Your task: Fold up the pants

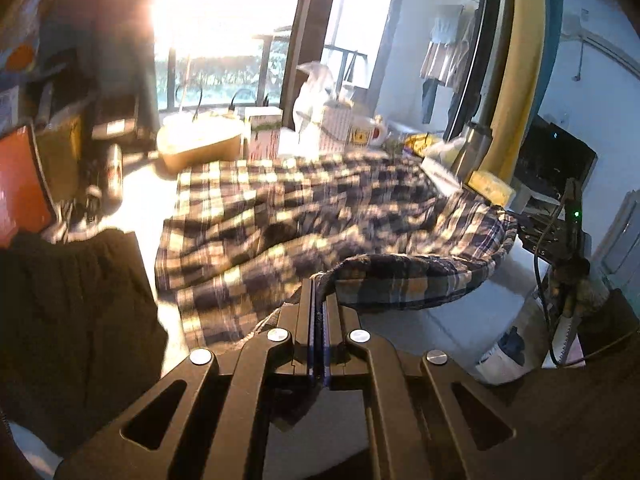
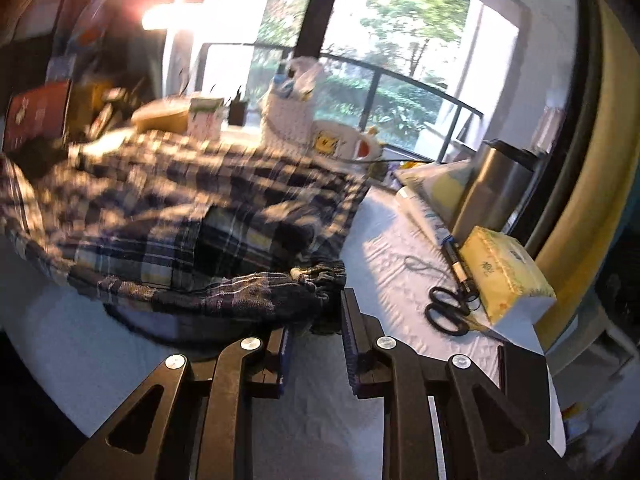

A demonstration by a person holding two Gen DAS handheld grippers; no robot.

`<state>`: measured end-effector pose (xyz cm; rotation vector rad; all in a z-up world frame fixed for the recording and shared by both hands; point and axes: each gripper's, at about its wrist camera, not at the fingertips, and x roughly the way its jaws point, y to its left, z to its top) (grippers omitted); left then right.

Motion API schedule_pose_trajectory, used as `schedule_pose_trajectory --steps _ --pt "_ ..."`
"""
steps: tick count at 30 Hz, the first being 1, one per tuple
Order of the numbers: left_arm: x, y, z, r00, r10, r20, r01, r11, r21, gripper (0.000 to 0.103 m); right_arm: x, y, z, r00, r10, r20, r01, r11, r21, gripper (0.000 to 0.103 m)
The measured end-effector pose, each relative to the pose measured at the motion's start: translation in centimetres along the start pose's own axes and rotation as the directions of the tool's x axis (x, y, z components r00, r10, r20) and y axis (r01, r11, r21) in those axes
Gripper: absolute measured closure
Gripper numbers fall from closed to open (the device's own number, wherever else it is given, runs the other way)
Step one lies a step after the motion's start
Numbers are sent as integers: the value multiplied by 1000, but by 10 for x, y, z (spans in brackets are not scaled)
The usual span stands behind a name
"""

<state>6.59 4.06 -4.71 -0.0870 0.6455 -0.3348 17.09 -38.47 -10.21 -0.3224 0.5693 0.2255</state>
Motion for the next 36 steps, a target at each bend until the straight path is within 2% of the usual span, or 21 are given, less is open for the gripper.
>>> schedule_pose_trajectory --steps 9,16,25,36 --pt "3 4 56 994 32 103 -35 999 33 102 -18 -30 45 996 14 93 -25 992 127 81" --pt "25 15 95 986 54 157 -63 997 53 102 0 -50 77 992 17 121 -38 983 178 81" --pt "71 41 128 985 94 142 -106 991 80 102 41 -66 114 991 20 131 -48 975 217 81" --pt "141 77 160 991 104 82 -113 986 125 102 121 -82 147 996 39 78 -58 964 260 81"
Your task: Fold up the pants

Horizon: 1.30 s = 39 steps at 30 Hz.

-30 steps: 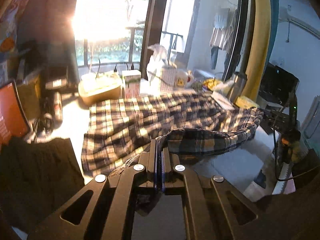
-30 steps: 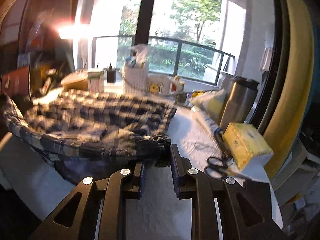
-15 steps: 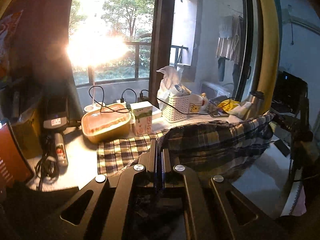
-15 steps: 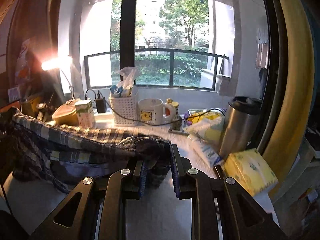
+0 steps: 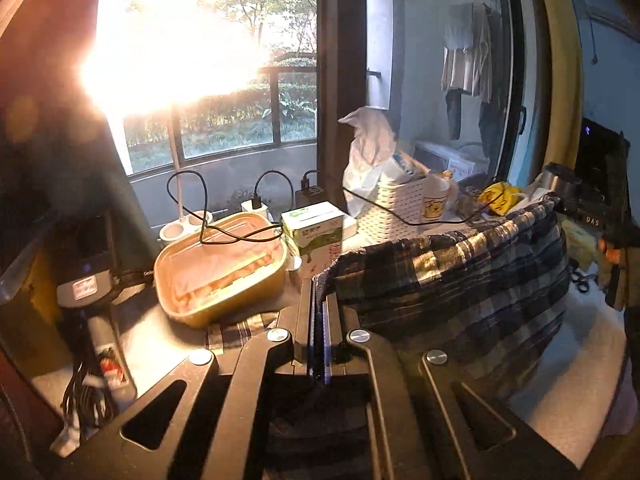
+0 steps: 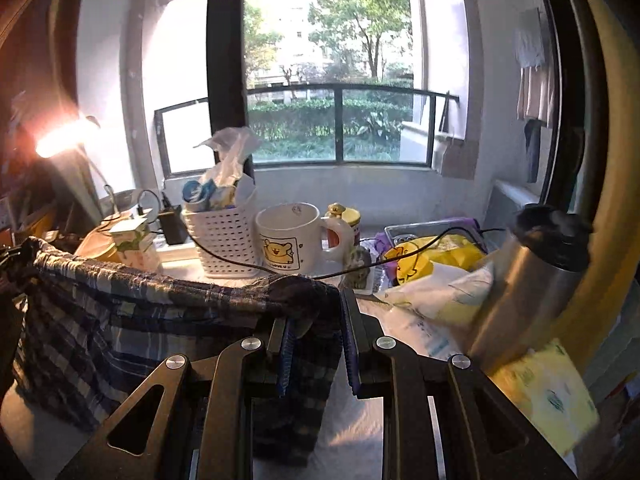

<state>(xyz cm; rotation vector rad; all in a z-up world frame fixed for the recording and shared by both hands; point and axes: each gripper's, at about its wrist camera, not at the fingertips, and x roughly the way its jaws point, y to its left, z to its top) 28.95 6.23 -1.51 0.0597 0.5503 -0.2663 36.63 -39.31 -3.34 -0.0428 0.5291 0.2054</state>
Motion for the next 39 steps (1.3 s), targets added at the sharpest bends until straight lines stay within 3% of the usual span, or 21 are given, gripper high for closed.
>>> schedule_pose_trajectory --steps 10,12,13,14,15,17,18,19,20,26,33,36,39 --pt "77 31 -1 989 -7 -148 0 999 -50 98 93 -1 12 991 -20 -134 17 1000 -24 81" --pt "82 36 -4 986 17 -163 -25 998 -49 79 111 -1 11 983 -18 -181 12 999 -34 81" --pt "81 39 -5 987 39 -158 -48 998 -50 55 119 0 10 981 -19 -192 12 999 -36 81" --pt "78 43 -6 987 53 -149 -62 996 -59 38 126 0 8 979 -25 -203 17 999 -39 81" --pt "72 49 -7 989 62 -135 -73 994 -79 37 132 1 7 976 -27 -217 18 999 -42 79" --pt "63 56 -10 989 76 -127 -89 991 -99 36 141 1 5 970 -41 -239 32 999 -44 66" --pt "57 60 -12 988 89 -123 -101 990 -99 36 142 1 4 970 -49 -238 40 998 -43 58" --pt "53 62 -15 987 100 -123 -113 989 -98 35 142 1 4 971 -55 -234 47 998 -39 38" --pt "49 65 -19 985 111 -131 -124 987 -100 34 140 0 4 974 -56 -221 50 998 -33 30" --pt "35 70 -61 959 107 -262 -148 979 -143 33 115 0 2 978 -57 -200 57 998 -5 29" --pt "3 53 -104 949 17 -316 -102 961 -255 33 73 -17 -36 968 -8 -250 43 990 134 29" --pt "-2 48 -117 938 22 -345 -121 956 -268 33 63 -24 -61 951 35 -307 29 979 202 29" --pt "-8 46 -122 942 -1 -336 -109 945 -307 33 52 -30 -78 943 121 -311 -19 950 312 29"
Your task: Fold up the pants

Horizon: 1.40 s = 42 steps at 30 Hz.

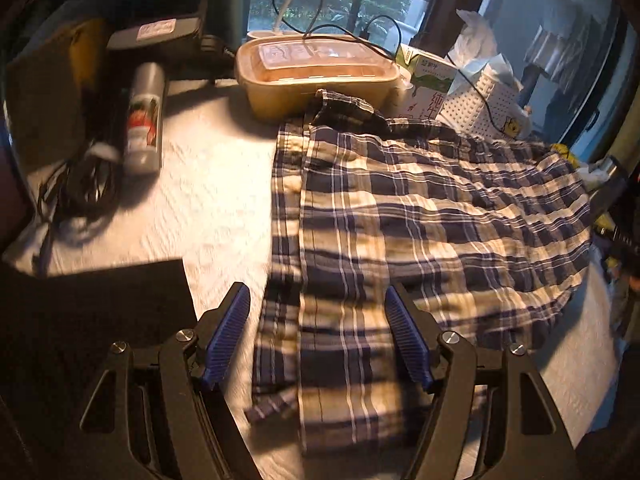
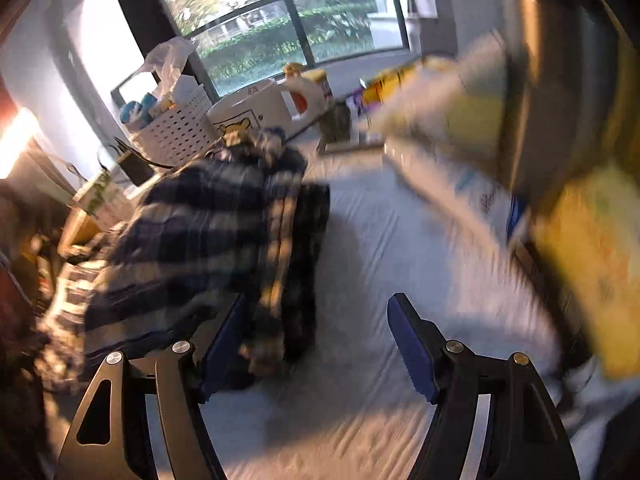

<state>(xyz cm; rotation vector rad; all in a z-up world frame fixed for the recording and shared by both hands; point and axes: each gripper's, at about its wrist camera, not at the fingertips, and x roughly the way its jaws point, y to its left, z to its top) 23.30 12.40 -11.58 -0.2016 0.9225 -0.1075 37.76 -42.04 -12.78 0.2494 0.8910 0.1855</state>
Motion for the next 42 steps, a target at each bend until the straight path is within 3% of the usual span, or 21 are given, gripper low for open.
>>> schedule_pose_trajectory --steps 4,6,7,9,10,11,12,13,15,17,19,22,28,31,33,36,37,39,40,41,42 --pt "-4 -6 -8 1000 -18 16 18 1000 10 35 1 -1 -16 996 91 -23 -89 993 77 29" --pt "-3 -9 -13 1000 -11 8 11 999 32 52 3 7 -19 995 101 -9 -100 992 72 29" --pt "0 -11 -16 1000 -11 -2 11 999 35 73 5 10 -19 992 124 -10 -123 989 80 29" --pt "-2 -11 -20 1000 -6 11 6 1000 30 87 12 19 -20 986 168 -9 -166 980 105 29" --pt "-4 -11 -21 1000 -12 8 12 1000 22 93 15 26 -20 988 152 -2 -151 984 92 29" --pt "-5 -10 -22 1000 -18 10 17 1000 10 95 18 33 -19 991 136 3 -136 988 67 37" --pt "-6 -10 -24 1000 -19 10 19 1000 0 96 22 39 -18 988 152 -5 -151 987 53 54" --pt "-7 -10 -25 1000 -19 9 19 1000 -3 97 26 42 -19 987 163 -12 -162 985 56 81" --pt "-13 -10 -28 1000 -20 10 20 1000 -11 98 28 51 -20 992 126 -10 -126 992 23 81" --pt "-22 -10 -32 999 -29 20 29 999 -19 100 17 65 -22 999 36 35 -33 997 -71 87" --pt "-31 -10 -36 999 -35 27 36 999 -29 100 2 79 -27 996 -47 71 59 981 -183 88" --pt "-42 -14 -41 998 -64 25 65 997 -30 100 -21 82 -33 991 -97 92 117 963 -242 89" --pt "-52 -19 -61 995 -95 -21 95 995 -2 100 -67 69 -47 983 -146 111 169 954 -248 89" --pt "-43 -11 -69 993 -85 -81 84 996 -21 100 -68 56 -61 987 -147 68 160 955 -248 89" --pt "-43 -2 -65 993 -73 -97 69 997 -43 94 -53 51 -70 985 -174 18 174 956 -238 88" --pt "-51 9 -52 995 -46 -86 41 998 -49 94 -52 43 -78 987 -163 8 161 962 -220 86" --pt "-54 14 -45 997 -26 -75 23 999 -49 93 -53 42 -78 988 -155 16 155 963 -221 79" --pt "-57 24 -32 999 7 -46 -10 999 -53 93 -59 40 -77 984 -171 43 176 959 -223 57" --pt "-58 26 -26 1000 8 -30 -10 999 -53 93 -64 37 -74 979 -194 57 202 955 -219 33" --pt "-59 28 -19 1000 7 -11 -7 999 -48 93 -70 36 -71 975 -208 74 219 953 -211 23" --pt "-60 24 -12 1000 1 15 -1 999 -34 93 -81 34 -67 973 -206 107 224 954 -199 23"
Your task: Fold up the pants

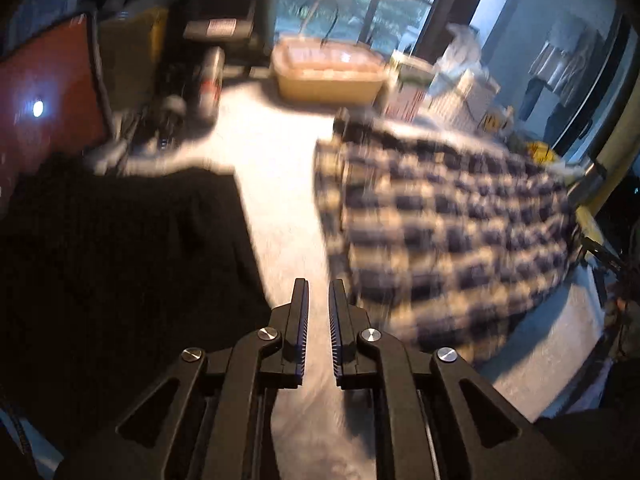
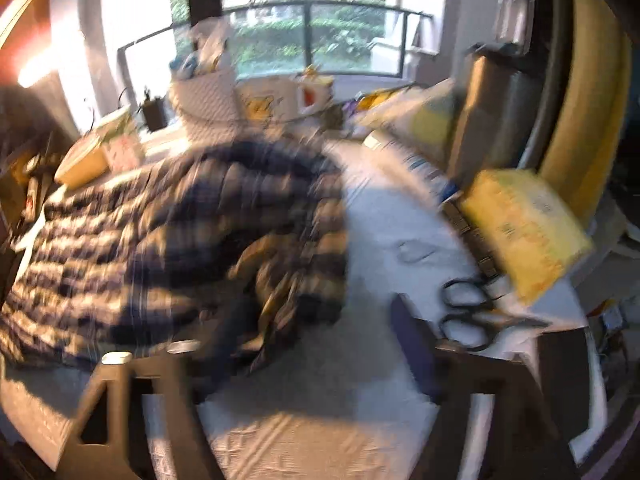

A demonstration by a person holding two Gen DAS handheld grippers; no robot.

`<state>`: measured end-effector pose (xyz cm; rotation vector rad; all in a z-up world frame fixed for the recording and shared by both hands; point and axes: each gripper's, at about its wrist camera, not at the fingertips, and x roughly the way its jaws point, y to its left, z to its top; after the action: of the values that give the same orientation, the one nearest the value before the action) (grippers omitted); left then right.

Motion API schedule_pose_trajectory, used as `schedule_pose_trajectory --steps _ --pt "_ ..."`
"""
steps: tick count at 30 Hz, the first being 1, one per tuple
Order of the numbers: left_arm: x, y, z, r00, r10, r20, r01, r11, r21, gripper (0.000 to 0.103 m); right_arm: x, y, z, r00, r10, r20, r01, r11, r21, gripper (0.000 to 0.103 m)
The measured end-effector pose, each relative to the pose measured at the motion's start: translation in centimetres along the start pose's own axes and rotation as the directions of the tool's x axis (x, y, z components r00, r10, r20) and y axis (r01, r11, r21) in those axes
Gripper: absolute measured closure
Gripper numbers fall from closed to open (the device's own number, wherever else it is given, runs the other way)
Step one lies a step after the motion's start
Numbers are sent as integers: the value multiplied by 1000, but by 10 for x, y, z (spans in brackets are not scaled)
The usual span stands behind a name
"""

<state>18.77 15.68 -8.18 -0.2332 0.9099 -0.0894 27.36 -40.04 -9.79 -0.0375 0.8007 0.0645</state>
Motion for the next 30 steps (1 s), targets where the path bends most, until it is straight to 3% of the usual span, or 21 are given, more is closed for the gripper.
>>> schedule_pose_trajectory --steps 1,2,4,10,14,17,19,21,23,25,26,30 --pt "1 -6 7 1000 -13 27 12 1000 18 86 -8 -3 4 1000 0 23 0 1000 10 23" --pt "3 -9 11 999 -20 38 19 999 30 72 -13 -6 8 999 -4 40 3 1000 19 23" --pt "17 -23 24 998 -31 48 29 998 60 65 -20 -12 15 997 -17 70 15 999 29 23" --pt "65 -59 54 999 -23 23 19 990 142 64 4 -15 23 999 12 50 -15 998 64 23" --pt "92 -57 67 1000 14 -11 -12 990 142 64 28 -10 24 1000 27 16 -28 997 70 23" --pt "117 -49 69 996 19 -88 -7 991 132 65 42 -11 27 1000 31 1 -31 996 84 23" --pt "121 -47 67 996 11 -86 0 991 131 65 49 -11 30 999 34 -6 -33 995 92 23" --pt "120 -49 66 998 13 -69 -2 988 151 66 55 -10 33 999 35 -11 -34 995 92 23" --pt "118 -48 65 998 12 -56 -4 990 143 94 59 -9 36 999 37 -14 -35 995 88 23" --pt "110 -43 66 1000 19 -24 -17 994 107 96 62 -7 37 999 39 -15 -38 995 87 23" --pt "107 -40 67 1000 23 -8 -22 996 92 103 63 -8 37 999 43 -15 -42 995 89 23" --pt "96 -27 68 999 32 27 -33 999 26 103 66 -11 36 998 61 -14 -59 991 123 23"
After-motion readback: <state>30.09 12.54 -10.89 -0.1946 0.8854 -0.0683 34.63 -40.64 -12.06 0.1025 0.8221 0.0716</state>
